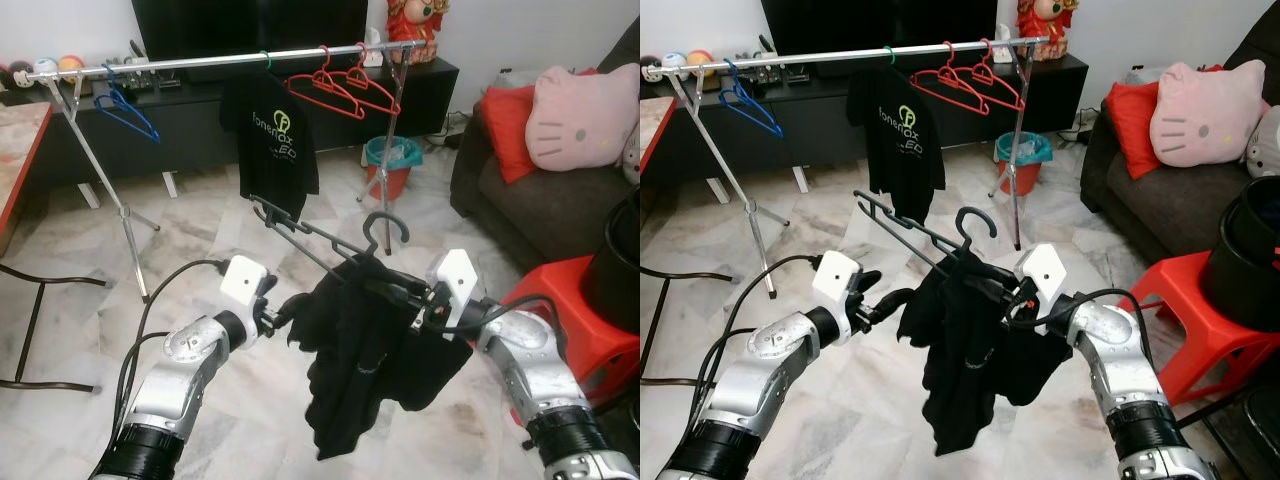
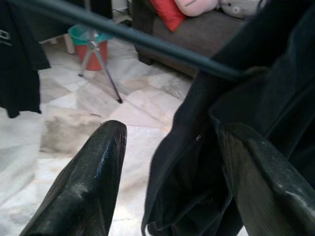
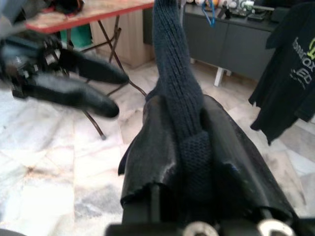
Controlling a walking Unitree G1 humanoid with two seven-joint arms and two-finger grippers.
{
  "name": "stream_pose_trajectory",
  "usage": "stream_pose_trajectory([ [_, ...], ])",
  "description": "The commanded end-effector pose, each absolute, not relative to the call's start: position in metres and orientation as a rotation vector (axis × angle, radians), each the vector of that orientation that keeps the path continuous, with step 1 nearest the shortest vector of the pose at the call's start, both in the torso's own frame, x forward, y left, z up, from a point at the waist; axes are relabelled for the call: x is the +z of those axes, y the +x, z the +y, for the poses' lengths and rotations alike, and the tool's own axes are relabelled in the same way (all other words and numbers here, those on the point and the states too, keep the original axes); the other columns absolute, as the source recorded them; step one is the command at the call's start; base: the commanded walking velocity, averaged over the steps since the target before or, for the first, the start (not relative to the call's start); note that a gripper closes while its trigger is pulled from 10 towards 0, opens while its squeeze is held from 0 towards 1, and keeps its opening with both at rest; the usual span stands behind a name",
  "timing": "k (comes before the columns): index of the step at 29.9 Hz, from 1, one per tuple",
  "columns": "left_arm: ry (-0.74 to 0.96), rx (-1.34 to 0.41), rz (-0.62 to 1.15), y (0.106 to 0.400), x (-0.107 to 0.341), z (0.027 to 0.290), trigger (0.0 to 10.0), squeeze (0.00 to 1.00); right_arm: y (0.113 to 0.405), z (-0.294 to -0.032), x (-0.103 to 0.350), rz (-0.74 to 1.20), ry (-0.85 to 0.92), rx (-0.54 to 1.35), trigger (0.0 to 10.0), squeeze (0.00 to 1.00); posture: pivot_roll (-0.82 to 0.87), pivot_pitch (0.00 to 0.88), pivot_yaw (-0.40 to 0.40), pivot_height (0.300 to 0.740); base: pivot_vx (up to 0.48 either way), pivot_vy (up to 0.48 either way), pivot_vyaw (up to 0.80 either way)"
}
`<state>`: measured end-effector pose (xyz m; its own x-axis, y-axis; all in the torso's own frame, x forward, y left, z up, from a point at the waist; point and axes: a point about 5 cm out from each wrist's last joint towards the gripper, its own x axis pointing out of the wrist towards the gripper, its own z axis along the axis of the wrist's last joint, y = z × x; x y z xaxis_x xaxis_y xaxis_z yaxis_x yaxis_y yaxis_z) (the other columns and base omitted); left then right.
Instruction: Hang hanger
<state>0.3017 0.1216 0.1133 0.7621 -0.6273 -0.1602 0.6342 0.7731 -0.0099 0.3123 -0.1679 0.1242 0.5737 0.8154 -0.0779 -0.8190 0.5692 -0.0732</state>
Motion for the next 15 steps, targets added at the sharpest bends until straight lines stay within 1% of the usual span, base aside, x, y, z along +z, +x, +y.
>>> stream_pose_trajectory([
  [1, 0.051, -0.721, 0.132, 0.299, 0.117, 0.116, 10.0, 0.0, 0.316, -0.167, 0.148, -0.055, -0.108, 0.992, 10.0, 0.0, 0.05, 0.0, -0.036, 0.74, 0.0, 0.0, 0.0],
  [8, 0.065, -0.801, 0.129, 0.296, 0.117, 0.104, 10.0, 0.0, 0.313, -0.162, 0.158, -0.072, -0.102, 1.094, 10.0, 0.0, 0.05, 0.0, -0.045, 0.74, 0.0, 0.0, 0.0],
  [15, 0.07, -0.784, 0.131, 0.299, 0.114, 0.1, 10.0, 0.0, 0.309, -0.16, 0.163, -0.075, -0.106, 1.151, 10.0, 0.0, 0.04, 0.0, -0.047, 0.74, 0.0, 0.0, 0.0],
])
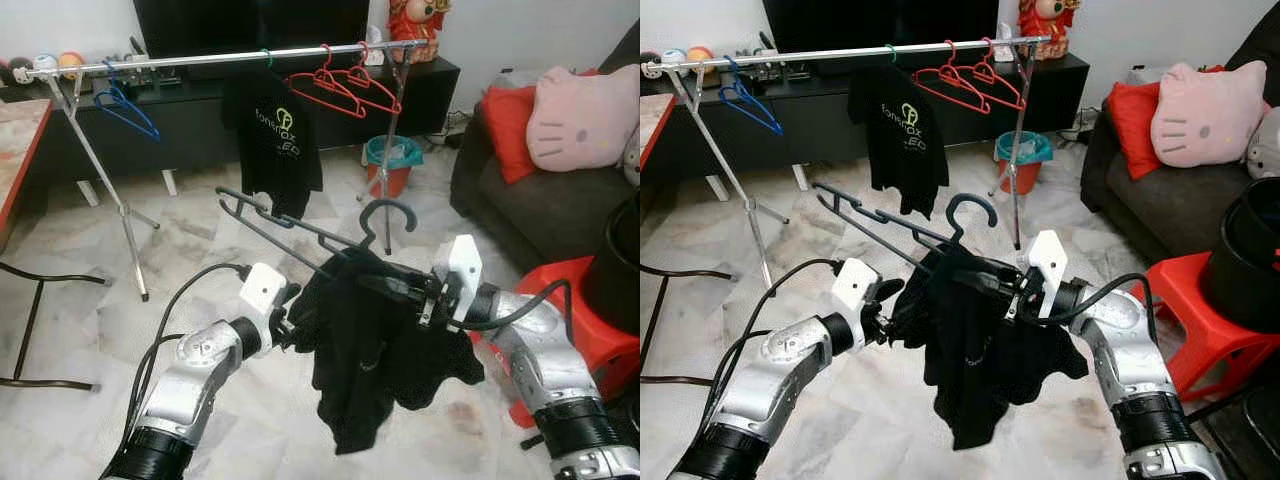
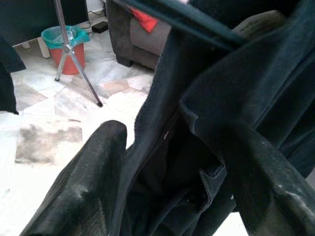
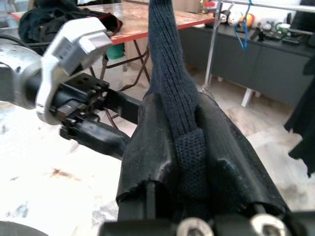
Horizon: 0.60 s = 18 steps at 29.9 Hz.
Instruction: Hang hanger
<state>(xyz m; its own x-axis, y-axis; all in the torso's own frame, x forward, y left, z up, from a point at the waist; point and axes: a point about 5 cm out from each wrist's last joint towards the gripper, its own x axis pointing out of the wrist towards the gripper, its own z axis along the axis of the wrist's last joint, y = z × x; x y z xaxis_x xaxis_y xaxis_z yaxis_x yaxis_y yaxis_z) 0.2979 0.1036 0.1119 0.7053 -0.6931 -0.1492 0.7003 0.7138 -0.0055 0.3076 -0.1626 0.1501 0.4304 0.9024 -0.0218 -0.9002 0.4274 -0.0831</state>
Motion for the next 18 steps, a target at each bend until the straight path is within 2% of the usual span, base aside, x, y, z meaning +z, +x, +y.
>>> stream_pose_trajectory([
  [1, 0.072, -0.783, 0.132, 0.299, 0.113, 0.1, 10.0, 0.0, 0.308, -0.16, 0.164, -0.073, -0.109, 1.157, 10.0, 0.0, 0.05, 0.0, -0.048, 0.74, 0.0, 0.0, 0.0],
  [8, 0.066, -0.747, 0.122, 0.301, 0.113, 0.104, 10.0, 0.0, 0.307, -0.161, 0.169, -0.073, -0.117, 1.189, 10.0, 0.0, 0.04, 0.0, -0.052, 0.74, 0.0, 0.0, 0.0],
  [18, 0.111, -0.839, 0.151, 0.29, 0.11, 0.115, 10.0, 0.0, 0.307, -0.166, 0.17, -0.042, -0.154, 1.225, 10.0, 0.0, 0.05, 0.0, -0.055, 0.74, 0.0, 0.0, 0.0],
])
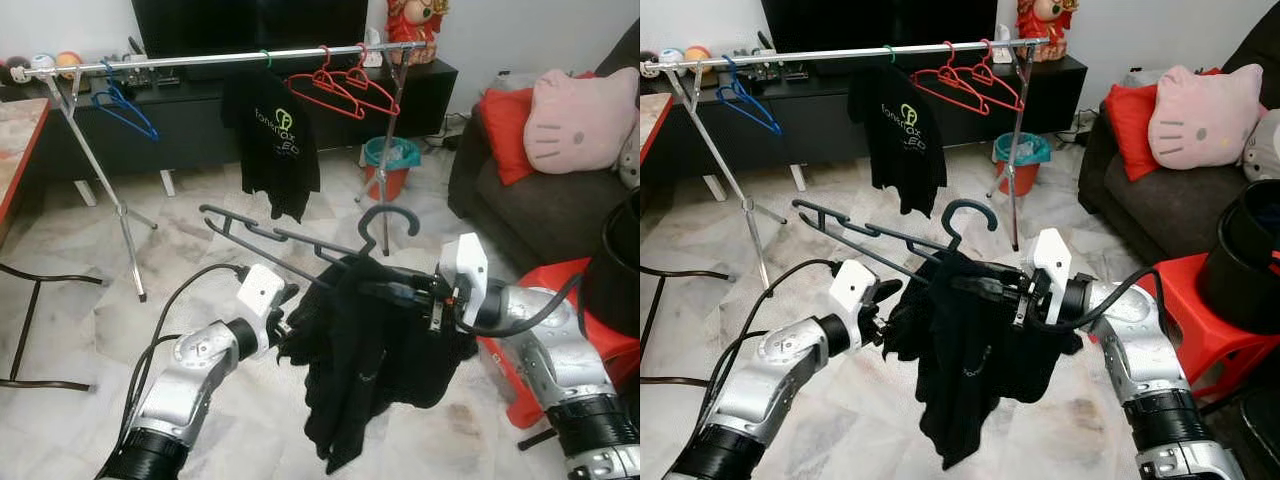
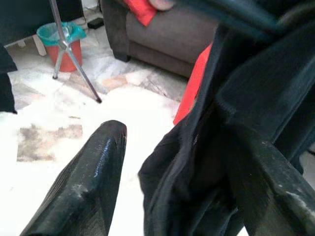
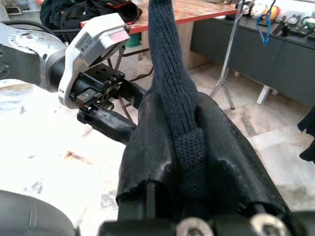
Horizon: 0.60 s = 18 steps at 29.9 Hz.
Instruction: Hang hanger
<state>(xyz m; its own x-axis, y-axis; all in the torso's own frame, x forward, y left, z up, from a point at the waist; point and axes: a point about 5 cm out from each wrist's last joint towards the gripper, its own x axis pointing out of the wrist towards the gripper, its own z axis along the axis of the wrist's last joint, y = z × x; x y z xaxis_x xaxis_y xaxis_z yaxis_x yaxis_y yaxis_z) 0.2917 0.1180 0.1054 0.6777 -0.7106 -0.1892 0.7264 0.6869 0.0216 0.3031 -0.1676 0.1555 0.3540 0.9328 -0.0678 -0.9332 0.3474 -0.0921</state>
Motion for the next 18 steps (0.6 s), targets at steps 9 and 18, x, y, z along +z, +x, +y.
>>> stream_pose_trajectory([
  [9, 0.128, -0.86, 0.175, 0.2874, 0.1053, 0.1121, 10.0, 0.0, 0.3079, -0.1634, 0.1746, -0.053, -0.16, 1.246, 10.0, 0.0, 0.05, 0.0, -0.056, 0.74, 0.0, 0.0, 0.0],
  [18, 0.096, -0.875, 0.179, 0.2862, 0.1039, 0.1054, 0.0, 0.0, 0.3082, -0.162, 0.1745, -0.057, -0.157, 1.255, 10.0, 0.0, 0.05, 0.0, -0.056, 0.74, 0.0, 0.0, 0.0],
])
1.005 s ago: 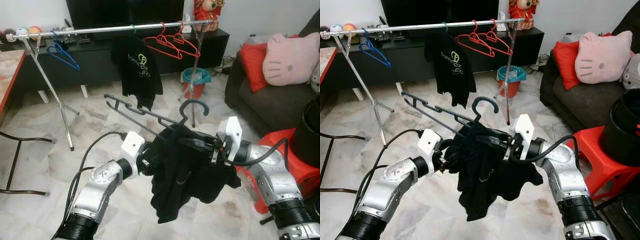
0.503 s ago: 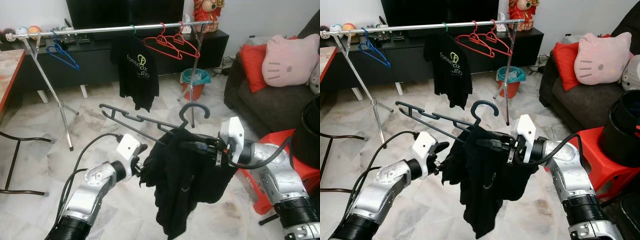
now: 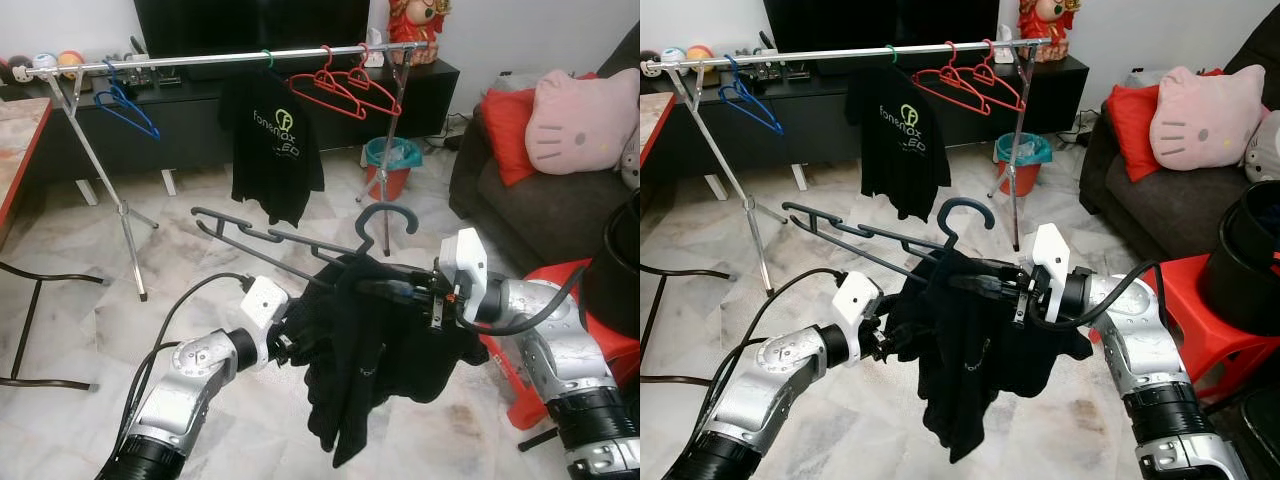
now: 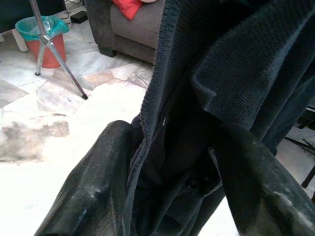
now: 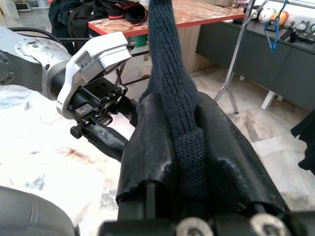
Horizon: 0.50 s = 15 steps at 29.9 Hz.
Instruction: Hang hanger
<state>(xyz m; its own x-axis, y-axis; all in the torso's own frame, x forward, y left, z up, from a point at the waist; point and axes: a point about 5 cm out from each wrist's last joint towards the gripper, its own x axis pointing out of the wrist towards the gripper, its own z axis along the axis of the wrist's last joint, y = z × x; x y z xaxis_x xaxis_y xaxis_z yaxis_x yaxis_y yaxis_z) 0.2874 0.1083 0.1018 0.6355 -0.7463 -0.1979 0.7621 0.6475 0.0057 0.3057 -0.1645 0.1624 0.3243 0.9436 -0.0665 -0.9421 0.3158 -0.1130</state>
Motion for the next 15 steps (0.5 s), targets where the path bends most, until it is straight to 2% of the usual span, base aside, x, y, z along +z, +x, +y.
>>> stream_pose_trajectory([
  [1, 0.096, -0.869, 0.18, 0.2869, 0.1038, 0.1062, 0.0, 0.0, 0.3081, -0.1621, 0.1744, -0.056, -0.157, 1.255, 10.0, 0.0, 0.05, 0.0, -0.056, 0.74, 0.0, 0.0, 0.0],
  [15, 0.096, -0.787, 0.171, 0.2939, 0.1054, 0.1154, 0.0, 0.0, 0.3079, -0.1632, 0.1706, -0.045, -0.151, 1.245, 10.0, 0.0, 0.06, 0.0, -0.053, 0.74, 0.0, 0.0, 0.0],
])
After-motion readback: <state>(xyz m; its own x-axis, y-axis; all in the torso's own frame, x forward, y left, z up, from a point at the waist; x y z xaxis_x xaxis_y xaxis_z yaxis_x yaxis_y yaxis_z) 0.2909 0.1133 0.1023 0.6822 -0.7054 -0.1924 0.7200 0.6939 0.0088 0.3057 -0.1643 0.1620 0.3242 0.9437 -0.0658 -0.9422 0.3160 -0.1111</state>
